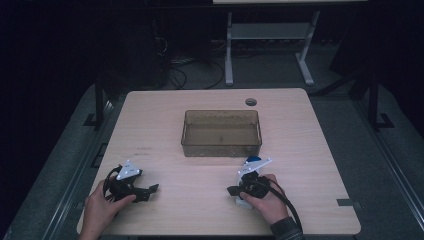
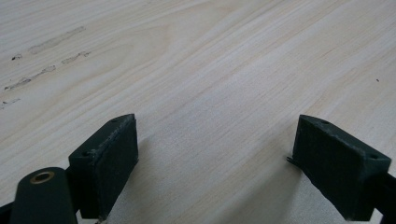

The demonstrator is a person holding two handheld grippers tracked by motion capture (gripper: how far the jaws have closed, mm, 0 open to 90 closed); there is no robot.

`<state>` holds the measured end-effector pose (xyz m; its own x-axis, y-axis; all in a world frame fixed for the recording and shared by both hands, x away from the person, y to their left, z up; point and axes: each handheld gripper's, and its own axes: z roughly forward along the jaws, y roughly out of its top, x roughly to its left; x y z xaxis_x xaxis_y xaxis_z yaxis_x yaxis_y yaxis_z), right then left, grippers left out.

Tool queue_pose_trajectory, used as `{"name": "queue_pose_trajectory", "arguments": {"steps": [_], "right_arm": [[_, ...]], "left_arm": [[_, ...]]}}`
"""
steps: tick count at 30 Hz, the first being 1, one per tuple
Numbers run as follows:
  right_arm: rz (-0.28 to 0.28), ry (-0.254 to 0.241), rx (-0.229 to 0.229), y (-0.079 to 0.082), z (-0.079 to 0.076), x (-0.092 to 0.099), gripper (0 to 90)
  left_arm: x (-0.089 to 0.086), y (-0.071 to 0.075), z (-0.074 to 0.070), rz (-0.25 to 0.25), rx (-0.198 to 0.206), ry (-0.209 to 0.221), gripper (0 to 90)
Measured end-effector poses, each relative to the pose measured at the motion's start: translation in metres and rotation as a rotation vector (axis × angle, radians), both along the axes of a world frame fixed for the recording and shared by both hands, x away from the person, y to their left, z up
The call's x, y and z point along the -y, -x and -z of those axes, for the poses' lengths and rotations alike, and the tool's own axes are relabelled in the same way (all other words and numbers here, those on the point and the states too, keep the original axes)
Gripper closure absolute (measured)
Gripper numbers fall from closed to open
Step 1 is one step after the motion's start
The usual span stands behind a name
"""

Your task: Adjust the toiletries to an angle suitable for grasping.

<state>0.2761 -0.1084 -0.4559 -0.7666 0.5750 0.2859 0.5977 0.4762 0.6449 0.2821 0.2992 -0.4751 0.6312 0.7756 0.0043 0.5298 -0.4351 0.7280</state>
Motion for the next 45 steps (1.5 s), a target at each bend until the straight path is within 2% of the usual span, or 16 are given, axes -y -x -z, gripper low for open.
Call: {"name": "queue_pose_trajectory", "arguments": {"steps": [21, 37, 45], "right_arm": [[0.072, -0.006, -0.001, 0.019, -0.004, 0.04, 90.0], [0.126, 0.002, -0.006, 0.027, -0.002, 0.07, 90.0], [0.173, 0.003, -0.015, 0.033, -0.002, 0.088, 90.0]], "left_arm": [[0.0, 0.0, 0.0, 0.0, 0.0, 0.0, 13.1], [0.0, 0.0, 0.0, 0.0, 0.0, 0.0, 13.1], [0.0, 0.0, 0.0, 0.0, 0.0, 0.0, 13.1]]}}
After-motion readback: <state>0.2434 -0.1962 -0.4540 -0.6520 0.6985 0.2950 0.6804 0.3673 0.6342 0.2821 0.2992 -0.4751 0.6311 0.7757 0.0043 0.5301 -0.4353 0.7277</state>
